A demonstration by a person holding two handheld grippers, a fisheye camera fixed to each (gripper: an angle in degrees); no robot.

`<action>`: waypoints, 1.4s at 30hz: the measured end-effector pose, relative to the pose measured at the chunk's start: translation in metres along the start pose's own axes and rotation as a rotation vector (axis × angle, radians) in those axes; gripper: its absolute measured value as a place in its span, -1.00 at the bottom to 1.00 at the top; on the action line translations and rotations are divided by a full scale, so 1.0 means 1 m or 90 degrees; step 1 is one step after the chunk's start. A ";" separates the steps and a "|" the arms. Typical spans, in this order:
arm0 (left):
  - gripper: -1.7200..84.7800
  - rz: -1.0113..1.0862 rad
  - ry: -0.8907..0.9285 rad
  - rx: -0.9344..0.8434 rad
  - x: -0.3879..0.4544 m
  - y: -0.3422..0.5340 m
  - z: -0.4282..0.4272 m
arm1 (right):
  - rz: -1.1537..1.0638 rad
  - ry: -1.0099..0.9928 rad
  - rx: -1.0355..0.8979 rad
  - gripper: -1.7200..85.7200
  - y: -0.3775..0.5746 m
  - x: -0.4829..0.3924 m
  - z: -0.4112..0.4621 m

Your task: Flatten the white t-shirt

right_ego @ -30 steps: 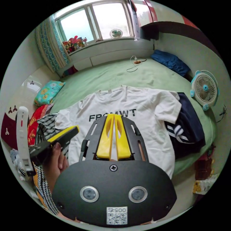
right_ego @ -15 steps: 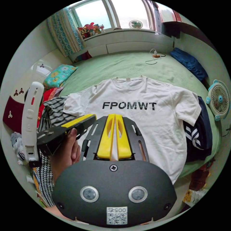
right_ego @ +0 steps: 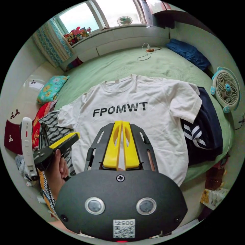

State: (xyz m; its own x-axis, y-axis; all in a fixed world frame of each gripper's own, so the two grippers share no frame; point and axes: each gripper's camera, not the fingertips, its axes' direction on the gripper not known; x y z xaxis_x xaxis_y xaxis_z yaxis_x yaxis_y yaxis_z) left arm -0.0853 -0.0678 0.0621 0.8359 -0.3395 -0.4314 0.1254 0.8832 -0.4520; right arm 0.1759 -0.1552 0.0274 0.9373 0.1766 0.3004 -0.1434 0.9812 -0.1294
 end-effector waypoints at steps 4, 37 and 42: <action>-0.96 -0.007 0.023 0.003 -0.015 0.001 -0.013 | -0.014 0.004 -0.012 -0.98 -0.011 -0.009 0.010; -0.97 -0.230 0.021 0.184 -0.280 0.026 -0.077 | -0.286 -0.056 -0.047 -0.99 -0.057 -0.102 0.073; -0.97 -0.213 0.037 0.148 -0.303 0.004 -0.072 | -0.344 -0.089 0.017 -0.99 -0.066 -0.119 0.065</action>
State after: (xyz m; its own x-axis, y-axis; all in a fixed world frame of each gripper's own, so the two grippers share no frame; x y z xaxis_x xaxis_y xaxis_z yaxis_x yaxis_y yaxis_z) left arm -0.3763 0.0149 0.1347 0.6981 -0.6321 -0.3364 0.5080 0.7683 -0.3893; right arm 0.0528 -0.2363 0.0617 0.8290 -0.3452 0.4399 0.3365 0.9363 0.1005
